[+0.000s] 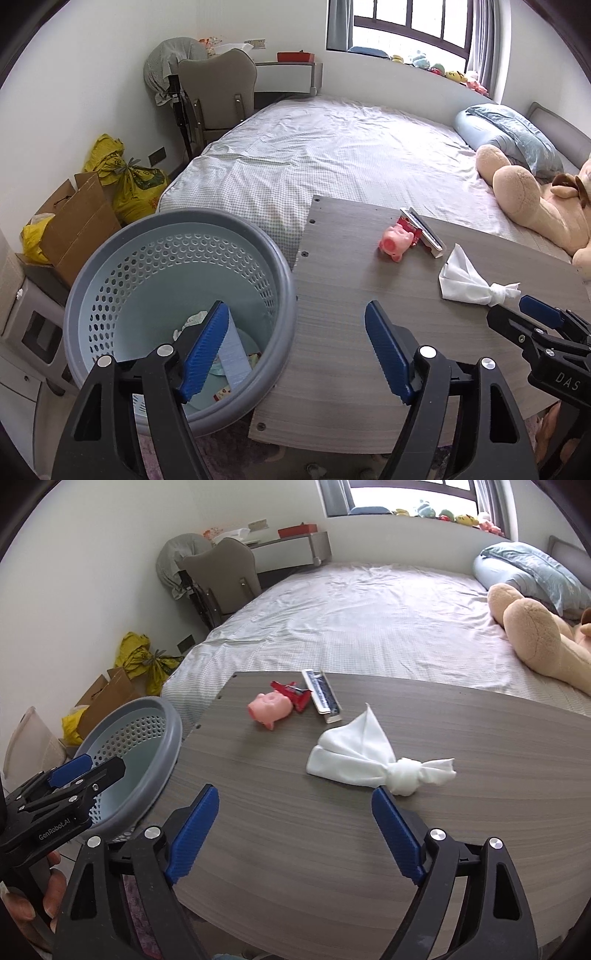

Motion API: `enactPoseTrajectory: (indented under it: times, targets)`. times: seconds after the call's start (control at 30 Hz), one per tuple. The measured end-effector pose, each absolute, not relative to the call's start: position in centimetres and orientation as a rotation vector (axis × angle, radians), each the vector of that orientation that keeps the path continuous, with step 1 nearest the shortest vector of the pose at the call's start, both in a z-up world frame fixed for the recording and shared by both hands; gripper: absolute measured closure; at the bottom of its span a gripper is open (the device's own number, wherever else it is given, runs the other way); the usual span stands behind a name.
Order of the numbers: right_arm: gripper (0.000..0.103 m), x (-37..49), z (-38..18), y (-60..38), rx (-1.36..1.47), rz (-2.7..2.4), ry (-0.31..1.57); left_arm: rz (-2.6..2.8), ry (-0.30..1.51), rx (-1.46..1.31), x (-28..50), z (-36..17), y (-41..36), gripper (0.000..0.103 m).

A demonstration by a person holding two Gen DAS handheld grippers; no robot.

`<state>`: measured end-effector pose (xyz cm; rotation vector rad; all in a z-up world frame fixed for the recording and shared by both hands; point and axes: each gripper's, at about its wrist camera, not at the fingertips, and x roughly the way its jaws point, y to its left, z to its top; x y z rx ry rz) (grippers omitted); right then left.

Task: Collect trash
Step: 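Move both open grippers back from the basket toward the table, then grasp the white knotted cloth with the right gripper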

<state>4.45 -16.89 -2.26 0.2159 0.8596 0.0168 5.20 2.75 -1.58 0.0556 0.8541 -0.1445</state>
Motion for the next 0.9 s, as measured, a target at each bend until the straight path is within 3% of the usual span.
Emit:
enactPoseTrajectory:
  times: [0.9]
  targets:
    - [0.017,9.2,-6.7,-22.0,0.010,0.039,0.963,-0.168,0.936,0.112,8.6,-3.7,-2.9,0.030]
